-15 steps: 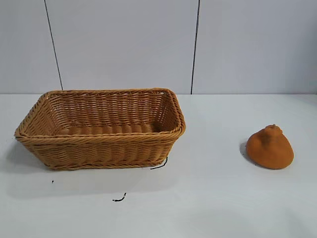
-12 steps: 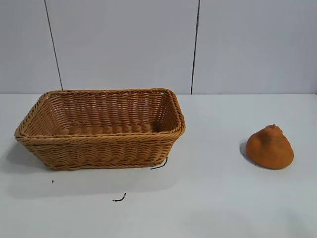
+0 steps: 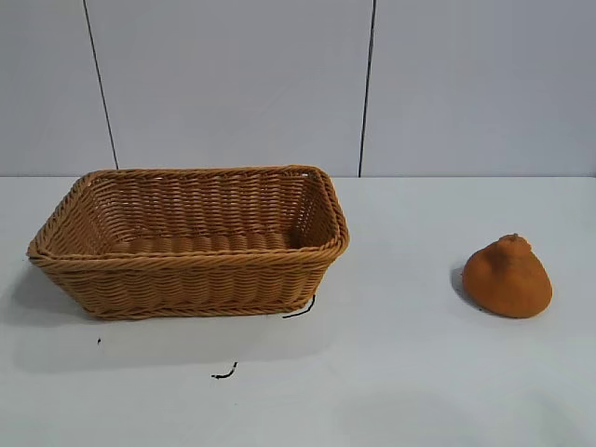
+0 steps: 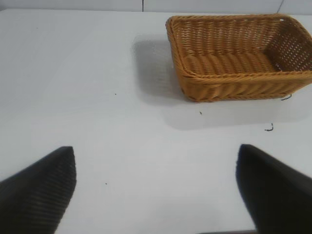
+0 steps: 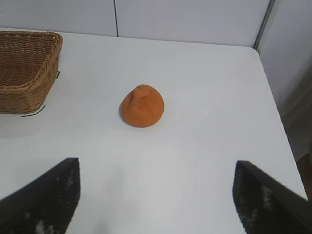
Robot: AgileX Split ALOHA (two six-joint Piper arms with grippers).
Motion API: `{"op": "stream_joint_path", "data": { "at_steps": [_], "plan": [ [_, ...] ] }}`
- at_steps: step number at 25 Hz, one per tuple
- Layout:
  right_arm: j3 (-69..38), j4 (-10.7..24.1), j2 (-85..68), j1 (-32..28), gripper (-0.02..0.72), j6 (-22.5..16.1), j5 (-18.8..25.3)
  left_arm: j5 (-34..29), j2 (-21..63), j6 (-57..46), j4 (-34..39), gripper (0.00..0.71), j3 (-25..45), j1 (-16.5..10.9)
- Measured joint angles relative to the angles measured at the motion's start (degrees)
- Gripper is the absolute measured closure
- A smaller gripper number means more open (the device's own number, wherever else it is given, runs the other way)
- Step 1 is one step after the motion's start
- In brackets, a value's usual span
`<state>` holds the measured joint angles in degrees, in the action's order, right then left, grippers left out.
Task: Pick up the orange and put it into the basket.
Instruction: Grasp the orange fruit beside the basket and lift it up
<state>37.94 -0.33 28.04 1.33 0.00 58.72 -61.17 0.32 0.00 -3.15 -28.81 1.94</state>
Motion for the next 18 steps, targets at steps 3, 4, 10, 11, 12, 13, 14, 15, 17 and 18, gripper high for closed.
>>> {"op": "stream_joint_path", "data": {
  "at_steps": [3, 4, 10, 11, 12, 13, 14, 15, 17, 18],
  "plan": [
    [5.1, -0.2, 13.6, 0.0, 0.092, 0.0, -0.1, -0.1, 0.0, 0.0, 0.0, 0.071, 0.0, 0.0],
    [7.5, -0.4, 18.4, 0.0, 0.092, 0.0, -0.2, -0.1, 0.0, 0.0, 0.0, 0.071, 0.0, 0.0],
    [20.1, -2.9, 44.6, 0.0, 0.092, 0.5, -2.7, -0.1, 0.0, 0.0, 0.0, 0.071, 0.0, 0.0],
    [22.4, -3.0, 48.6, 0.0, 0.092, 0.6, -3.1, -0.1, 0.0, 0.0, 0.0, 0.071, 0.0, 0.0],
    [24.9, -3.1, 52.5, 0.0, 0.092, 0.7, -3.5, -0.1, 0.0, 0.0, 0.0, 0.071, 0.0, 0.0],
    [26.9, -3.3, 55.7, 0.0, 0.092, 0.7, -3.5, -0.1, 0.0, 0.0, 0.0, 0.071, 0.0, 0.0],
    [29.3, -3.7, 59.4, 0.0, 0.092, 0.7, -3.5, -0.1, 0.0, 0.0, 0.0, 0.071, 0.0, 0.0],
    [31.6, -4.0, 62.9, 0.0, 0.092, 0.7, -3.6, -0.1, 0.0, 0.0, 0.0, 0.071, 0.0, 0.0],
    [35.4, -4.1, 68.7, 0.0, 0.092, 0.7, -3.6, -0.1, 0.0, 0.0, 0.0, 0.071, 0.0, 0.0],
    [37.2, -4.1, 71.6, 0.0, 0.092, 0.7, -3.6, -0.1, 0.0, 0.0, 0.0, 0.071, 0.0, 0.0]
  ]
}}
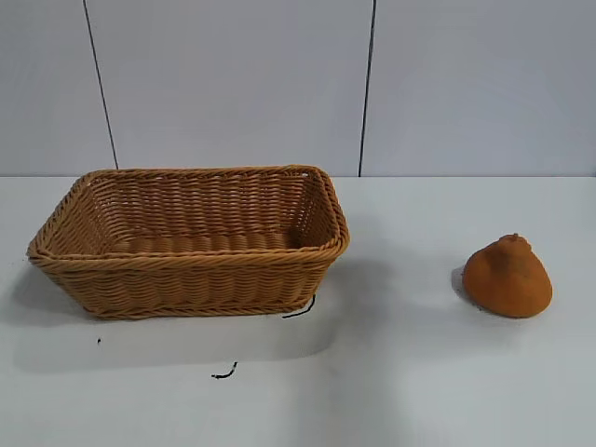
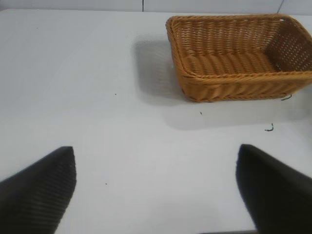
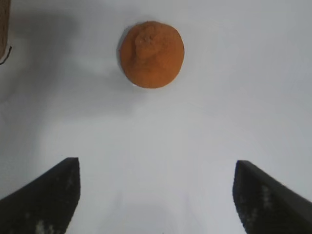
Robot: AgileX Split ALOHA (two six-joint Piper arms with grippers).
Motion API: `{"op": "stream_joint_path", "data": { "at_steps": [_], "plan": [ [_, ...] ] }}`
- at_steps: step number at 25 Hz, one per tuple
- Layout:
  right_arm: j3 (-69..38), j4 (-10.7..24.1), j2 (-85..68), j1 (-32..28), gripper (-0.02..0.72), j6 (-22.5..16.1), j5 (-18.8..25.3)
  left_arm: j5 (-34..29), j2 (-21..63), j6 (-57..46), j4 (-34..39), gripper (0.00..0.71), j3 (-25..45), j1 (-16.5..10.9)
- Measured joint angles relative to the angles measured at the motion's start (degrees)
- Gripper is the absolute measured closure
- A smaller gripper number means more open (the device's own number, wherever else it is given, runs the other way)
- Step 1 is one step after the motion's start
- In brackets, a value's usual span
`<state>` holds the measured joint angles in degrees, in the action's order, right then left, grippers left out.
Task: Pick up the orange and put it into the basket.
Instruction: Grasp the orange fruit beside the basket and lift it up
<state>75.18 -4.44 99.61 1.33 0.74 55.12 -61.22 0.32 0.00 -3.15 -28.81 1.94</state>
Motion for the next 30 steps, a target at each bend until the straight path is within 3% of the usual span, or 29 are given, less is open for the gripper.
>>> {"op": "stream_joint_path", "data": {
  "at_steps": [15, 18, 22, 24, 30],
  "plan": [
    [4.3, -0.9, 21.4, 0.0, 0.106, 0.0, -6.7, 0.0, 0.0, 0.0, 0.0, 0.071, 0.0, 0.0],
    [4.3, -1.3, 21.9, 0.0, 0.216, 0.0, -7.7, 0.0, 0.0, 0.0, 0.0, 0.071, 0.0, 0.0],
    [4.3, -1.6, 21.1, 0.0, 0.520, 0.0, -7.6, 0.0, 0.0, 0.0, 0.0, 0.071, 0.0, 0.0],
    [4.4, -1.7, 19.6, 0.0, 0.617, 0.0, -7.4, 0.0, 0.0, 0.0, 0.0, 0.071, 0.0, 0.0],
    [10.1, -1.3, 13.8, 0.0, 0.636, 0.0, -4.7, 0.0, 0.0, 0.0, 0.0, 0.071, 0.0, 0.0]
  ]
}}
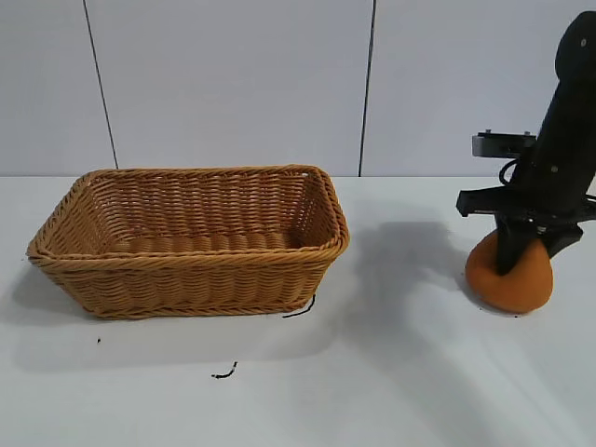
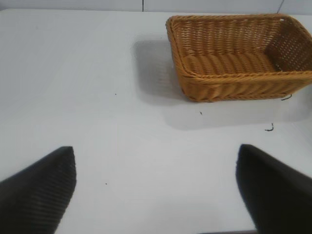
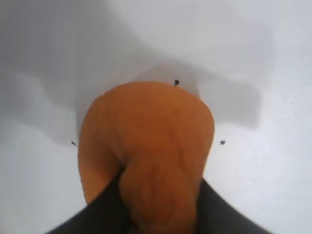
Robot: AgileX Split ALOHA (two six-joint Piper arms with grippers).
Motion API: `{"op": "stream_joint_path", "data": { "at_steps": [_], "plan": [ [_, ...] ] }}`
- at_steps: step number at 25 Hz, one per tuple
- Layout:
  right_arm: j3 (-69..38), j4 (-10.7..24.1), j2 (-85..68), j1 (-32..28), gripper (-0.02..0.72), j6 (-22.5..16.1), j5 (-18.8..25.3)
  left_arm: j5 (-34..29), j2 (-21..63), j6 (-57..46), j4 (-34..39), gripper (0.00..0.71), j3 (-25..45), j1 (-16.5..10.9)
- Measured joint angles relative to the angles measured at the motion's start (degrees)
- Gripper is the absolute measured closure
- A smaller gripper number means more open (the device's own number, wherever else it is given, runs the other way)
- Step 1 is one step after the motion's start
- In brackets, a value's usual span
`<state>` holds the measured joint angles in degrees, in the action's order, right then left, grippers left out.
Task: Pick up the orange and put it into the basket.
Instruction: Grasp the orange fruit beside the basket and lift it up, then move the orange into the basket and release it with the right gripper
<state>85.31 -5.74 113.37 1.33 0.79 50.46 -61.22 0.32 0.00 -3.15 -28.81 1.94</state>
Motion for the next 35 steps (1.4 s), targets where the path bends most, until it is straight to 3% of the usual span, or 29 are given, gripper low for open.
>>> {"op": "stream_joint_path", "data": {
  "at_steps": [10, 16, 21, 26, 31, 35],
  "plan": [
    [14.2, -0.8, -3.8, 0.7, 0.636, 0.0, 8.6, 0.0, 0.0, 0.0, 0.0, 0.071, 0.0, 0.0],
    [17.9, -0.8, -3.8, 8.3, 0.636, -0.8, 9.0, 0.0, 0.0, 0.0, 0.0, 0.071, 0.0, 0.0],
    [18.1, -0.9, -3.5, 18.7, 0.636, -0.8, 6.2, -0.1, 0.0, 0.0, -0.1, 0.071, 0.0, 0.0],
    [18.2, -1.1, 0.0, 28.6, 0.636, -1.9, 0.2, -0.1, 0.0, 0.0, 0.0, 0.071, 0.0, 0.0],
    [18.2, -1.1, 7.9, 34.4, 0.636, -2.8, -6.8, -0.1, 0.0, 0.0, 0.0, 0.071, 0.0, 0.0],
    [18.2, -1.1, 14.1, 35.5, 0.636, -3.0, -11.8, -0.1, 0.0, 0.0, 0.0, 0.071, 0.0, 0.0]
  ]
}}
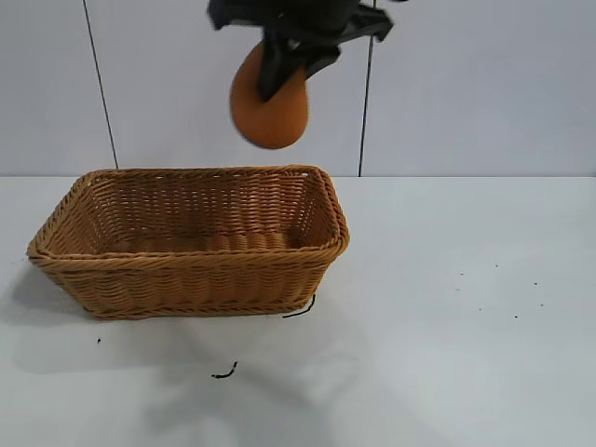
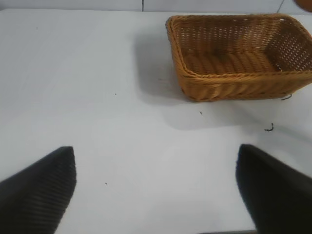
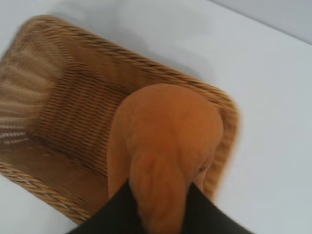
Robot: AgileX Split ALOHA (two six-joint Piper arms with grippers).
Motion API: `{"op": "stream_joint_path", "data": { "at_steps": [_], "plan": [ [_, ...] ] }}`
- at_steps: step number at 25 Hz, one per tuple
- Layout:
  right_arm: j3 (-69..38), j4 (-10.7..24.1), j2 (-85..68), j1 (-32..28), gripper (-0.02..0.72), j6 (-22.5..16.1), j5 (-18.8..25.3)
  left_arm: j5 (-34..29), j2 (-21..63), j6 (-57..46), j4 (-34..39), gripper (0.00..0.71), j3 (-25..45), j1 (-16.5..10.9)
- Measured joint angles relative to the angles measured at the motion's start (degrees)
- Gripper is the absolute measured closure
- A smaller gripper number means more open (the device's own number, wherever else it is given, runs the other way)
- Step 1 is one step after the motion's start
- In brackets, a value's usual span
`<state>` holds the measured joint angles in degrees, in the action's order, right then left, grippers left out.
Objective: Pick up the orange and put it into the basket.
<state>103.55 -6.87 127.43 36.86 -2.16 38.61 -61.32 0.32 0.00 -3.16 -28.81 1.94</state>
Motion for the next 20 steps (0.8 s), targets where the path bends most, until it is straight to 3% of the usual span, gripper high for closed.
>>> {"op": "stream_joint_path", "data": {
  "at_steps": [3, 5, 9, 11, 18, 20],
  "plan": [
    [0.0, -0.1, 2.7, 0.0, 0.601, -0.5, -1.1, 0.0, 0.0, 0.0, 0.0, 0.071, 0.0, 0.0],
    [0.0, -0.2, 3.1, 0.0, 0.521, -0.7, -1.1, 0.0, 0.0, 0.0, 0.0, 0.071, 0.0, 0.0],
    [1.9, -0.1, 3.1, 0.0, 0.160, -0.7, 0.3, 0.0, 0.0, 0.0, 0.0, 0.071, 0.0, 0.0],
    [5.0, 0.7, 3.1, 0.0, 0.062, -0.7, 3.1, 0.0, 0.0, 0.0, 0.0, 0.071, 0.0, 0.0],
    [20.5, 3.0, 3.1, -2.2, 0.015, -1.4, 17.2, 0.0, 0.0, 0.0, 0.0, 0.071, 0.0, 0.0],
    [22.0, 3.2, 3.0, -3.2, 0.012, -1.7, 18.3, 0.0, 0.0, 0.0, 0.0, 0.071, 0.0, 0.0]
  ]
}}
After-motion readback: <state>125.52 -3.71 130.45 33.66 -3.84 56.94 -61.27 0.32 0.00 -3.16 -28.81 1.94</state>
